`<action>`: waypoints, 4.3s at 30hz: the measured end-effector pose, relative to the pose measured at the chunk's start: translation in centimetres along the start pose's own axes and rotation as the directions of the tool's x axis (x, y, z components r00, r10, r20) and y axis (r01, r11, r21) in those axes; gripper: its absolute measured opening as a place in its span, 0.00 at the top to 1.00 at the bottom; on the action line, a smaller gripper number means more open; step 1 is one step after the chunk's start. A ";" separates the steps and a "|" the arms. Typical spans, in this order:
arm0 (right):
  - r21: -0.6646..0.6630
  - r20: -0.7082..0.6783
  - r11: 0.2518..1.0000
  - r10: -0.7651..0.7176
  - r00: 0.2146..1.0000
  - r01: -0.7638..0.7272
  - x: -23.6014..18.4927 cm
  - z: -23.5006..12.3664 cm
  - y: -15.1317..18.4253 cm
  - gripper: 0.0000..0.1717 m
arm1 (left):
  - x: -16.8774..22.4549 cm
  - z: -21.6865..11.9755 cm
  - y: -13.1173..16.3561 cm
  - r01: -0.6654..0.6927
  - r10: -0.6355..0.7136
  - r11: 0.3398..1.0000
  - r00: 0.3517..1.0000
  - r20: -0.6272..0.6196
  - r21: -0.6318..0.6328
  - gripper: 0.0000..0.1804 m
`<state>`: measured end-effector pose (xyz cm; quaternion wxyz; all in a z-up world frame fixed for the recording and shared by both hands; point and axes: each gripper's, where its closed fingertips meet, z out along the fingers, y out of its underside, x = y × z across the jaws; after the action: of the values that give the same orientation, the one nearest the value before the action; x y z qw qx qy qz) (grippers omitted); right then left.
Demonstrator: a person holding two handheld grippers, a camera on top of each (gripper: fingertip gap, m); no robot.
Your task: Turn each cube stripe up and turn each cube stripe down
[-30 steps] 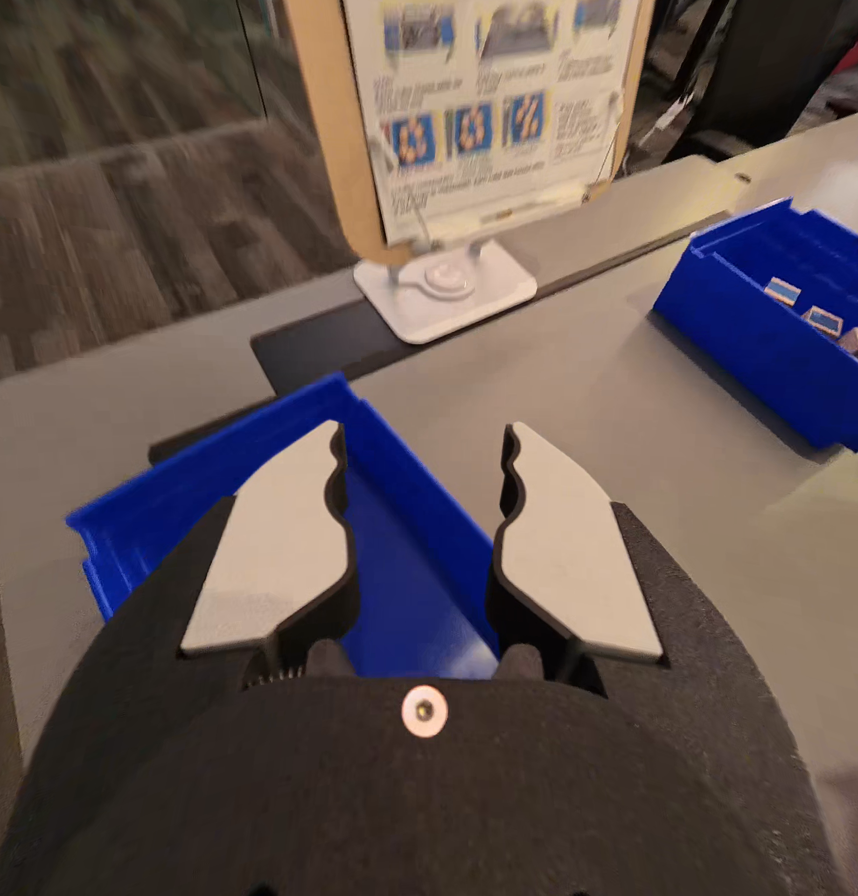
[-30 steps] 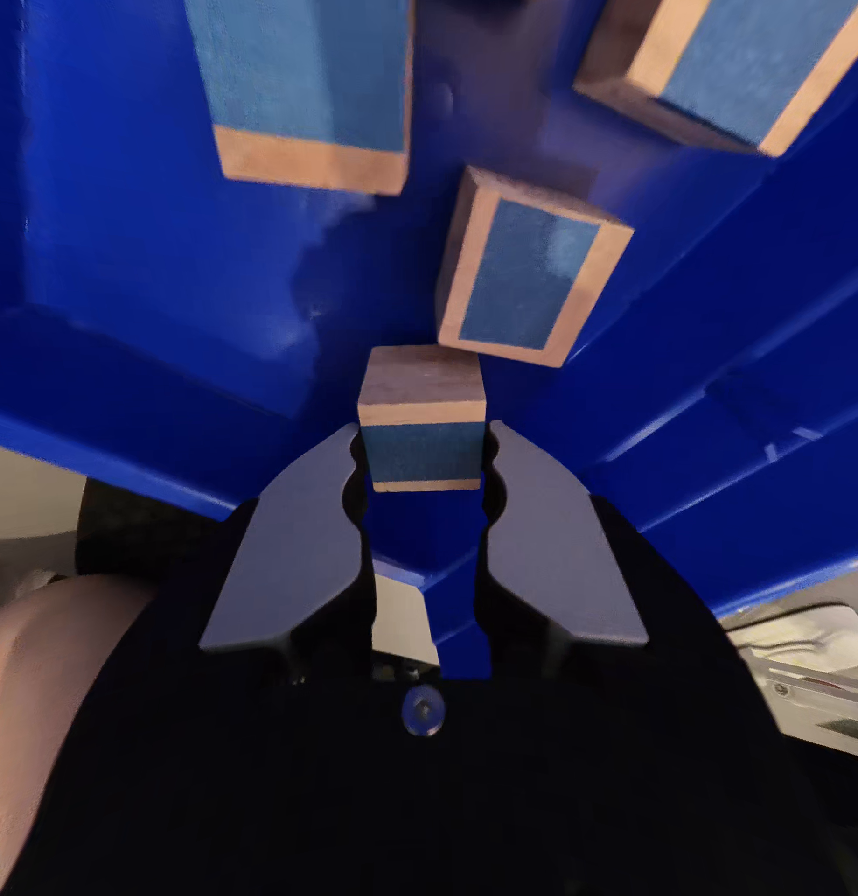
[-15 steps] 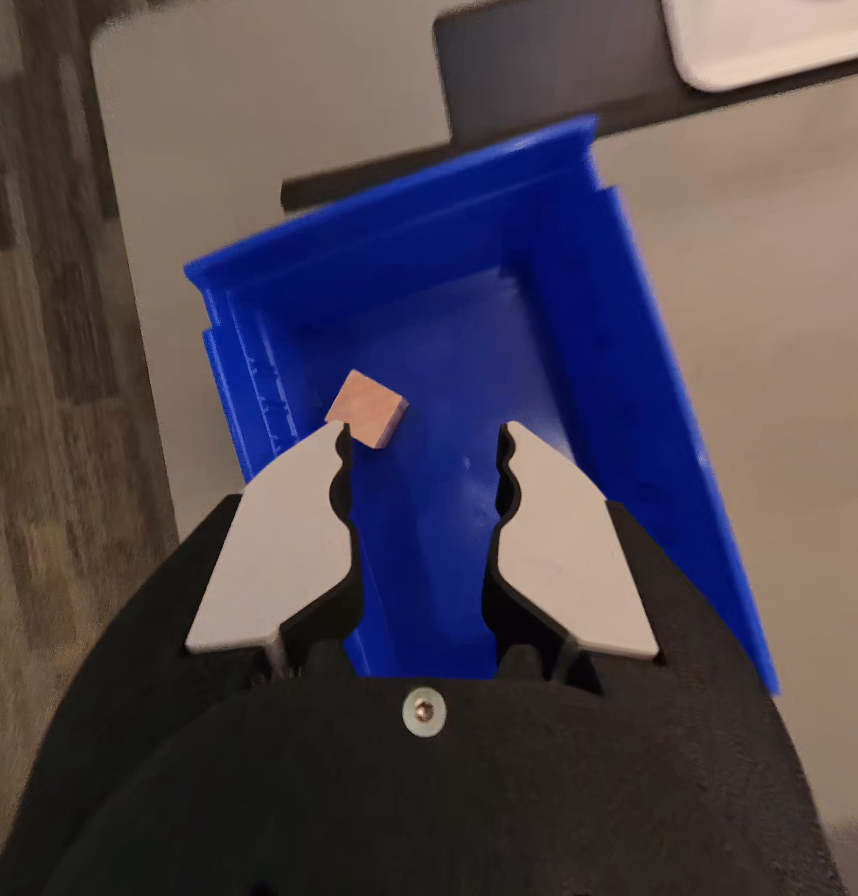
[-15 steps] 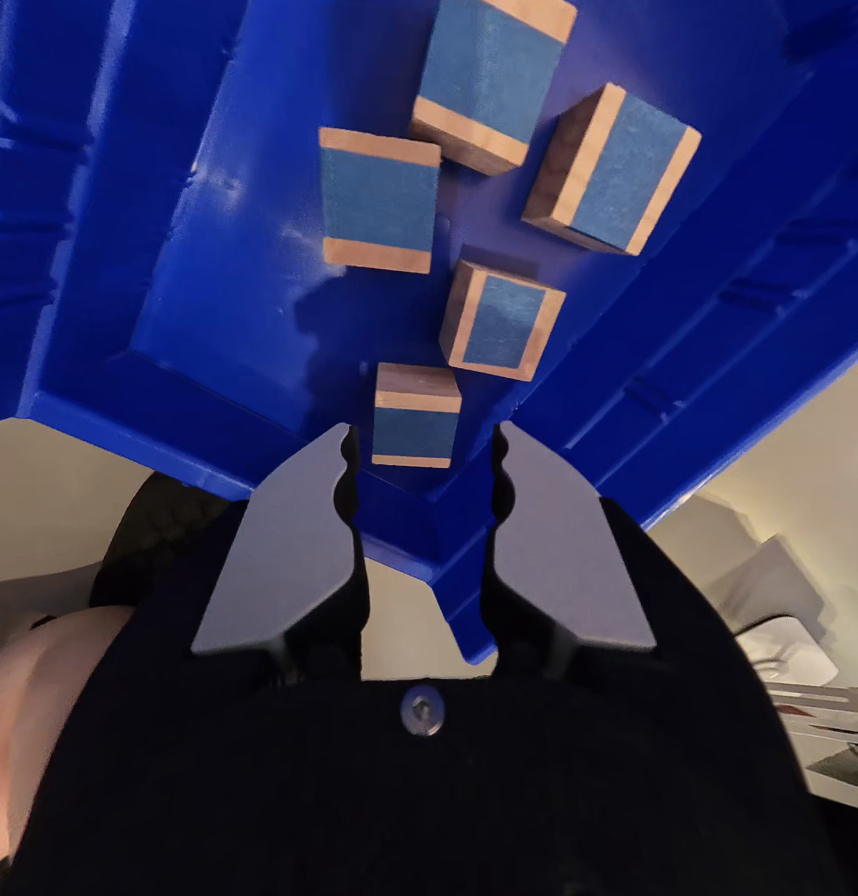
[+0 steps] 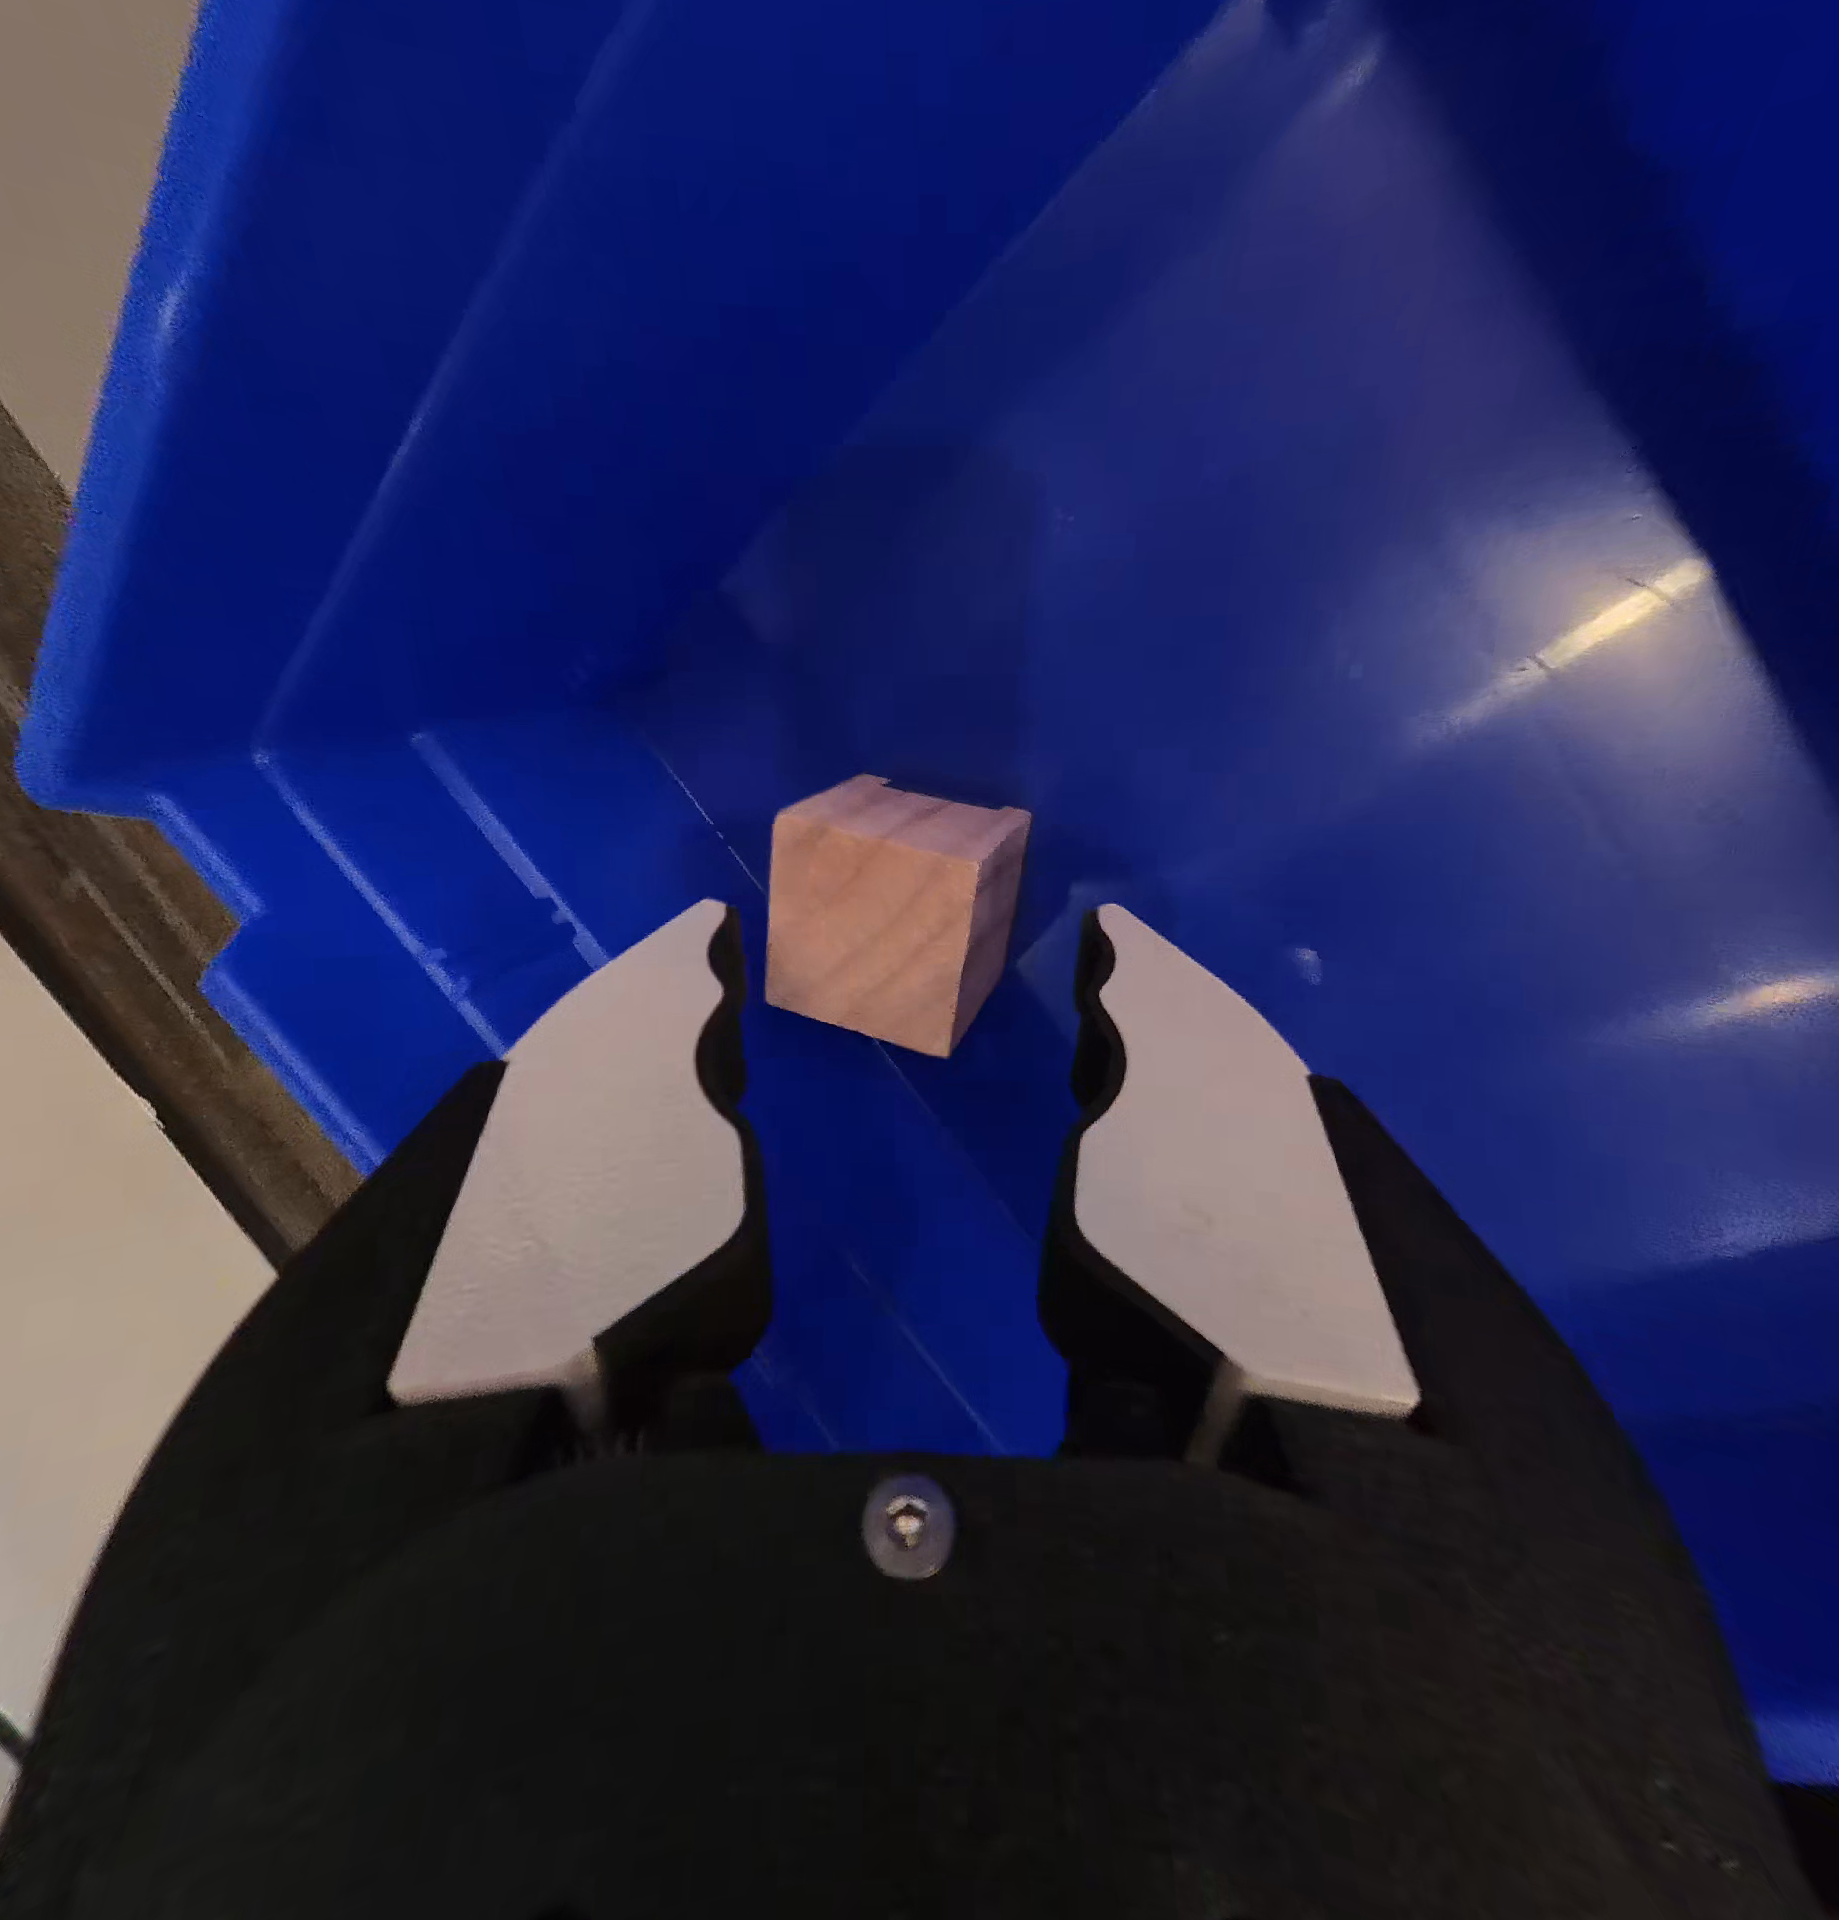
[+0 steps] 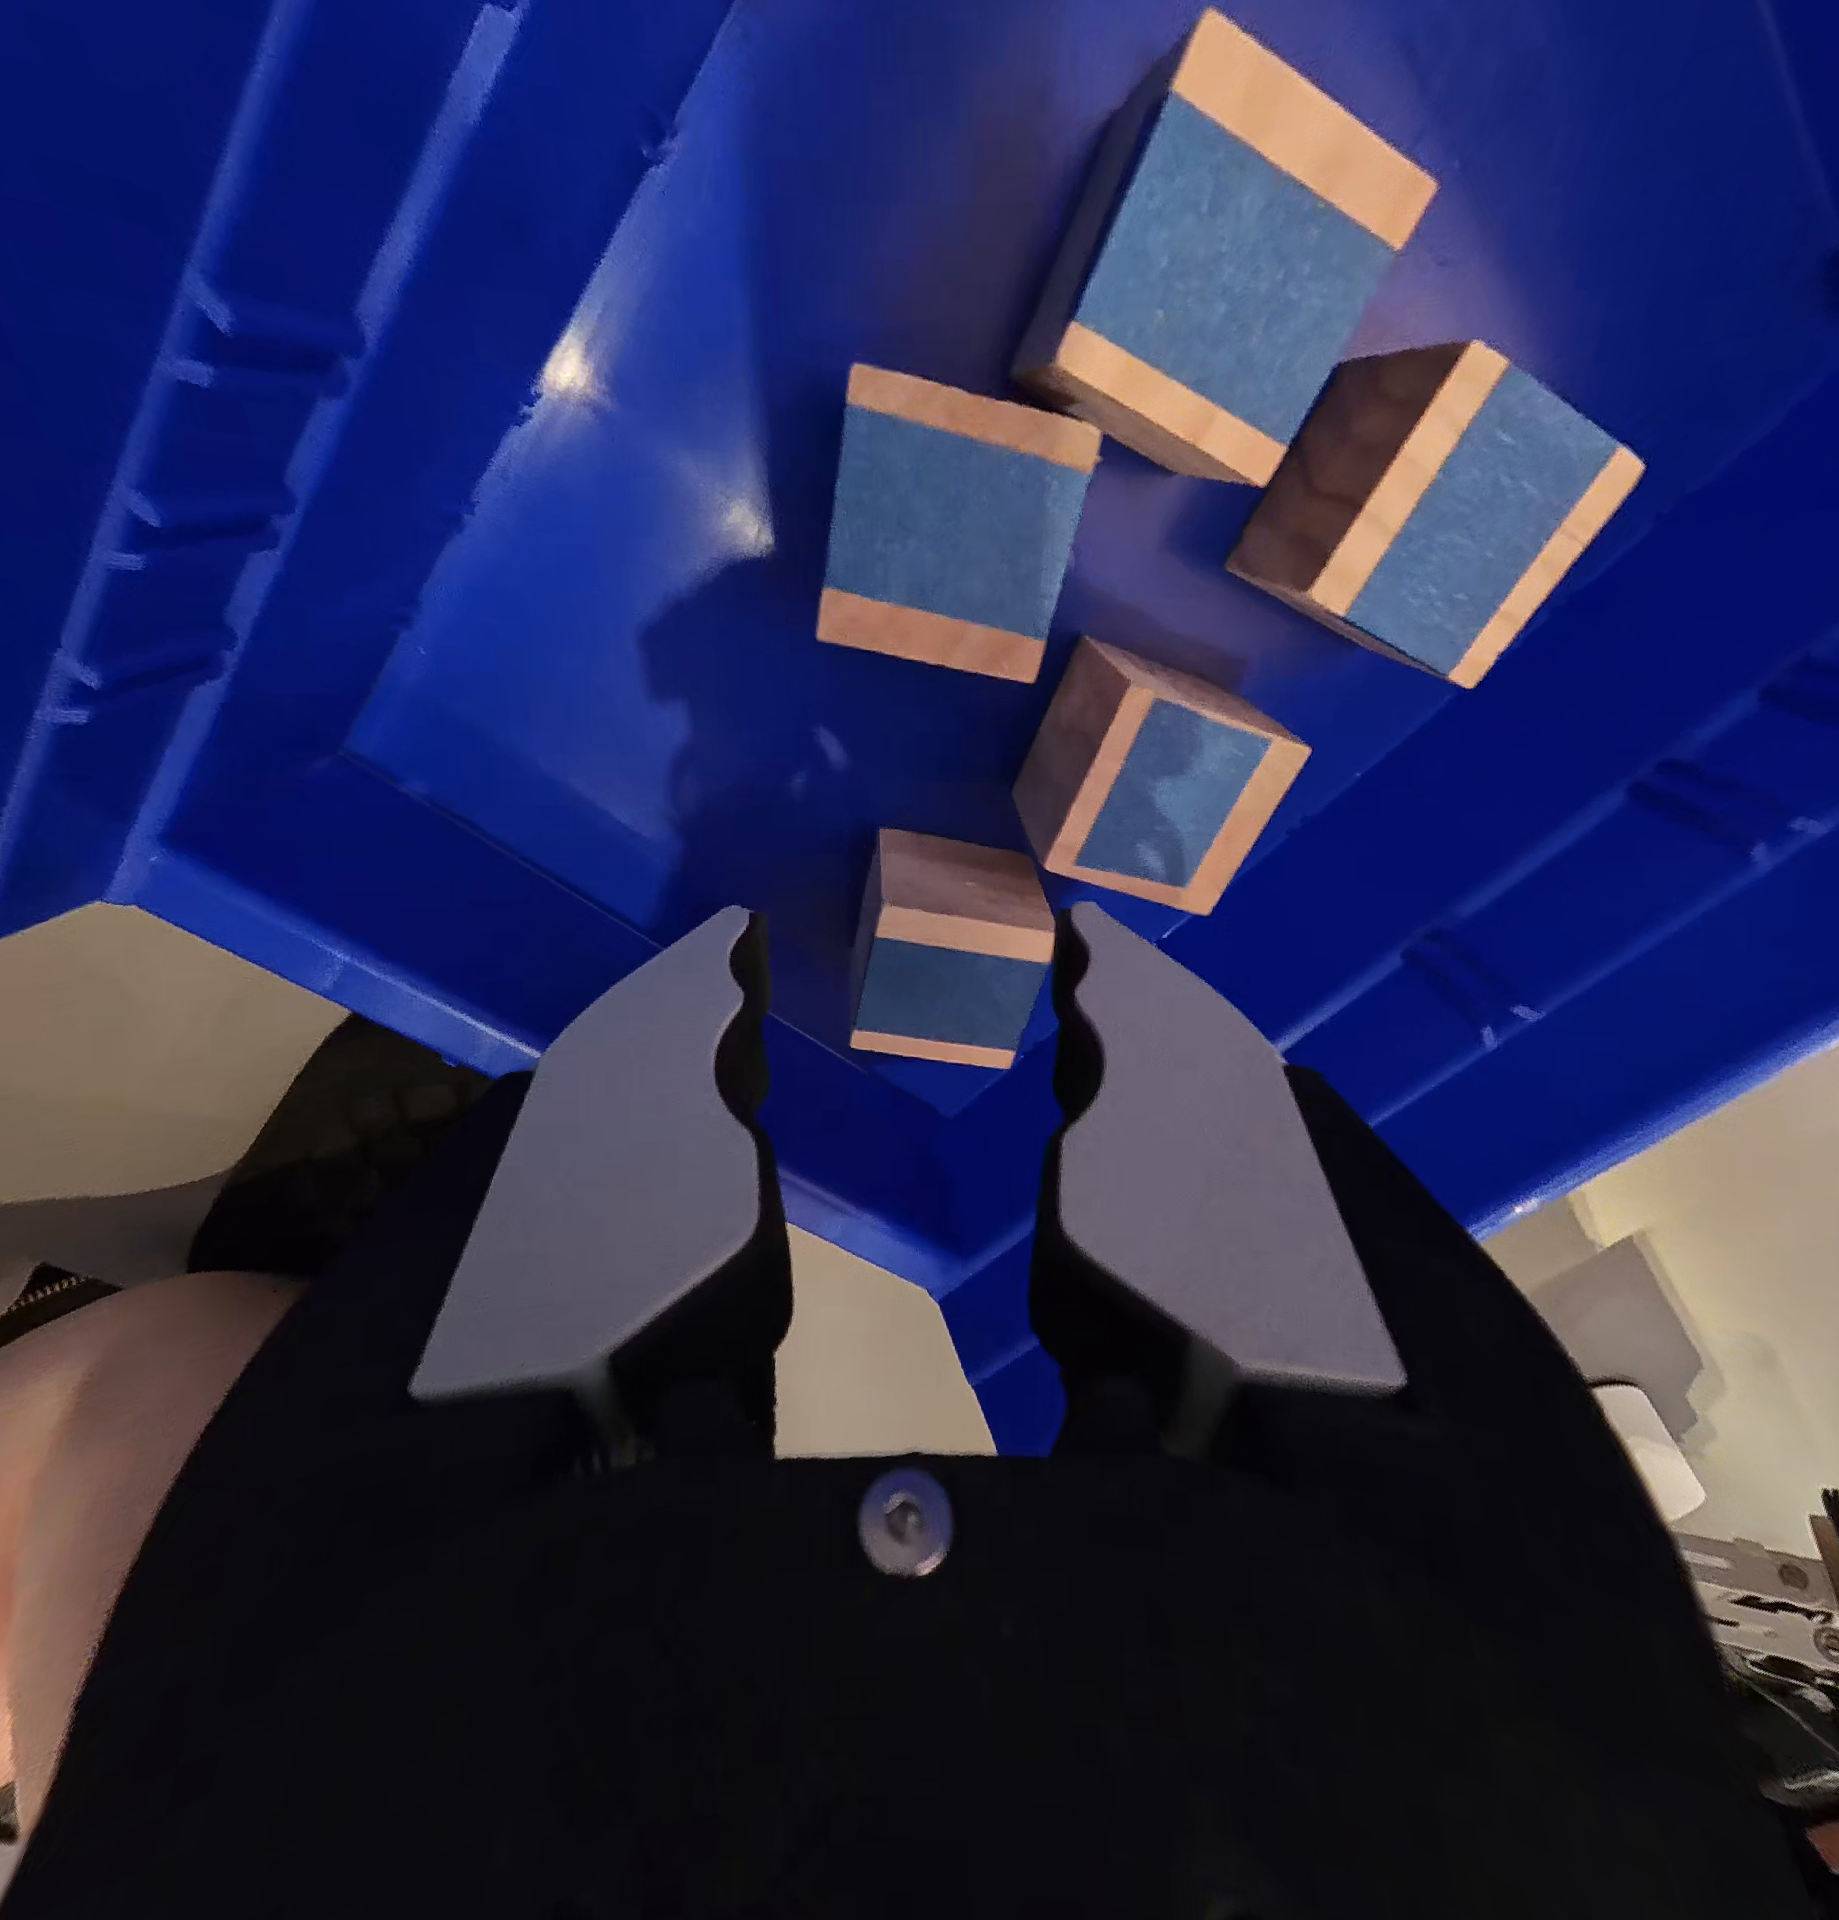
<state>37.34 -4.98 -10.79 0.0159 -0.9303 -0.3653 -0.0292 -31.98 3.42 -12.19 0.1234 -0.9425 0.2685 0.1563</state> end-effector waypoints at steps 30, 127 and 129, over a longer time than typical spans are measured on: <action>0.245 -0.337 0.966 0.003 0.941 0.085 1.5 -7.0 -4.5 0.72 | -1.0 -15.8 -6.3 0.147 -0.174 0.792 0.985 -0.013 0.593 0.72; 0.147 0.146 0.810 0.549 0.823 -0.567 9.1 2.5 3.9 0.88 | -4.1 -4.2 7.5 0.528 -0.525 0.849 0.848 -0.073 0.026 0.64; 0.103 0.183 0.819 0.542 0.820 -0.565 8.4 3.2 3.8 0.92 | -3.7 -3.4 8.4 0.528 -0.529 0.848 0.845 -0.077 -0.033 0.67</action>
<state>46.23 -1.86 -13.48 0.0682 -0.9918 -0.0800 0.0728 -38.72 -2.87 -8.98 0.1454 -0.9863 0.0028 0.0782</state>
